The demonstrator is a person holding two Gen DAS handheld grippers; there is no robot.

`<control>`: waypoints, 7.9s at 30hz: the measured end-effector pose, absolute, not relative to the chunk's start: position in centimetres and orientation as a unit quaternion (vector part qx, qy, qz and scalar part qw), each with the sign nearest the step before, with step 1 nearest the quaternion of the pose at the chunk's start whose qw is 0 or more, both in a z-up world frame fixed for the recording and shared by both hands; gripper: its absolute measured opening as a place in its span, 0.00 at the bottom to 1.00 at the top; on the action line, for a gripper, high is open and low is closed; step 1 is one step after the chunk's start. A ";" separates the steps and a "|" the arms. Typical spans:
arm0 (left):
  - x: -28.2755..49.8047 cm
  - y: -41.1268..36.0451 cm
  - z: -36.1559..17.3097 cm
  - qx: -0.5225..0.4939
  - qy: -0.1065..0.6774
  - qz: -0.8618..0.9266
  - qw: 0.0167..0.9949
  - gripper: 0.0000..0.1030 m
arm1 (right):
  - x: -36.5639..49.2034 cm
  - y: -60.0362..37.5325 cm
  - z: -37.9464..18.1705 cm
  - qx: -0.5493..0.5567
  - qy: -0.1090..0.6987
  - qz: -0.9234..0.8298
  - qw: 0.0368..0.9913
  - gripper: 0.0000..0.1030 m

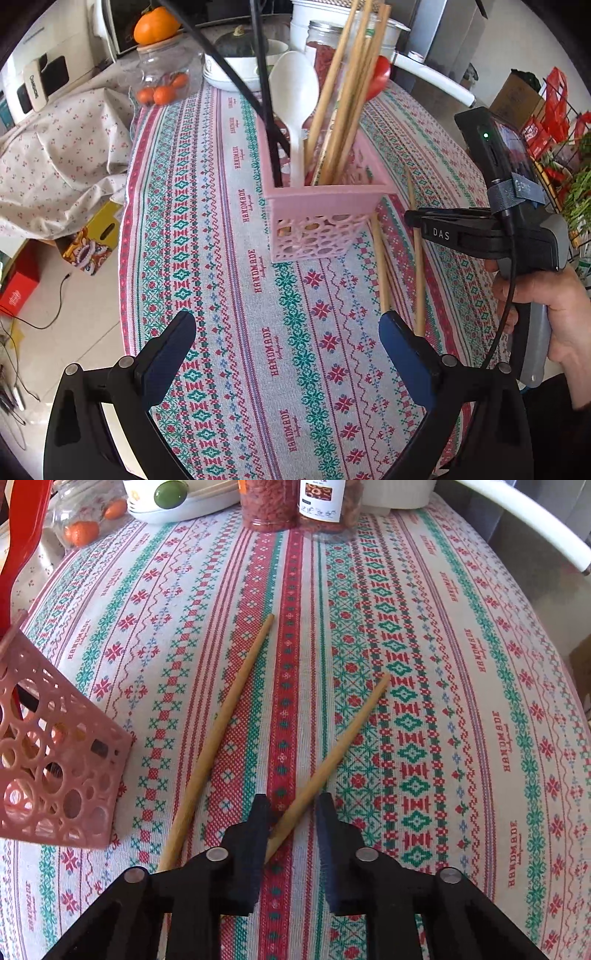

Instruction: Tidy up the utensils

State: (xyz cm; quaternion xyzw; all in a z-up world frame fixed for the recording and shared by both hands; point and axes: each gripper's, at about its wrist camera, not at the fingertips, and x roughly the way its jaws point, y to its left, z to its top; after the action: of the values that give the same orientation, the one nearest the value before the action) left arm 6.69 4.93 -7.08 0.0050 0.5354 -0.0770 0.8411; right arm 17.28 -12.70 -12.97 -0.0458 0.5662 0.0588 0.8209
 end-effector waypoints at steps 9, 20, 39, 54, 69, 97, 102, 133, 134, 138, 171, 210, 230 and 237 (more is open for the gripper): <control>4.8 -2.7 -4.2 0.062 0.516 -0.134 0.844 0.98 | 15.8 -19.6 -11.8 0.011 0.586 0.040 0.809 0.04; 10.6 -11.6 -5.2 0.070 0.549 -0.121 0.824 0.77 | 14.9 -29.8 -8.6 0.091 0.565 0.027 0.820 0.04; 23.0 -11.8 -12.0 0.075 0.599 0.028 0.797 0.32 | 16.0 -32.8 -8.1 0.142 0.555 0.081 0.816 0.04; 22.6 -10.3 -13.6 0.054 0.612 -0.015 0.789 0.06 | 16.2 -32.4 -7.8 0.153 0.550 0.083 0.817 0.04; 13.1 -10.1 -2.4 0.074 0.453 -0.123 0.880 0.06 | 14.2 -30.6 -3.0 0.181 0.492 0.094 0.846 0.04; 4.7 4.4 8.4 -0.038 0.180 -0.069 0.981 0.06 | 10.3 -19.6 6.4 0.119 0.304 0.153 0.933 0.04; 6.8 5.2 6.2 -0.025 0.182 -0.036 0.982 0.06 | 10.6 -17.5 6.2 0.109 0.299 0.165 0.934 0.04; 7.0 9.0 -1.2 -0.068 0.366 -0.031 0.928 0.71 | 10.7 -13.2 6.3 0.112 0.280 0.215 0.929 0.05; 6.9 9.2 -1.5 -0.064 0.371 -0.030 0.926 0.71 | 10.7 -13.0 6.2 0.112 0.280 0.216 0.929 0.05; 6.2 9.9 -2.3 -0.054 0.388 -0.022 0.920 0.77 | 11.3 -11.9 5.7 0.107 0.283 0.217 0.928 0.05; 1.1 5.0 0.2 -0.005 0.408 0.039 0.912 0.90 | 8.1 -17.3 5.5 0.093 0.337 0.101 0.931 0.88; -1.4 -0.2 0.6 0.001 0.386 0.013 0.922 1.00 | 1.4 -19.4 4.5 -0.011 0.345 0.043 0.938 0.99; -1.5 -0.2 0.7 -0.001 0.382 0.014 0.924 1.00 | 1.5 -19.2 4.2 -0.005 0.353 0.045 0.934 0.99; -1.6 -0.3 0.8 0.002 0.381 0.016 0.925 1.00 | 1.5 -19.2 4.1 -0.002 0.356 0.046 0.933 0.99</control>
State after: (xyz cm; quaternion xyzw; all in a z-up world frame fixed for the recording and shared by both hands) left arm -1.62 -0.31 0.76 0.0018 0.3805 0.0163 0.9246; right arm 1.52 -19.16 4.12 -0.0025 0.3561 0.0457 0.9333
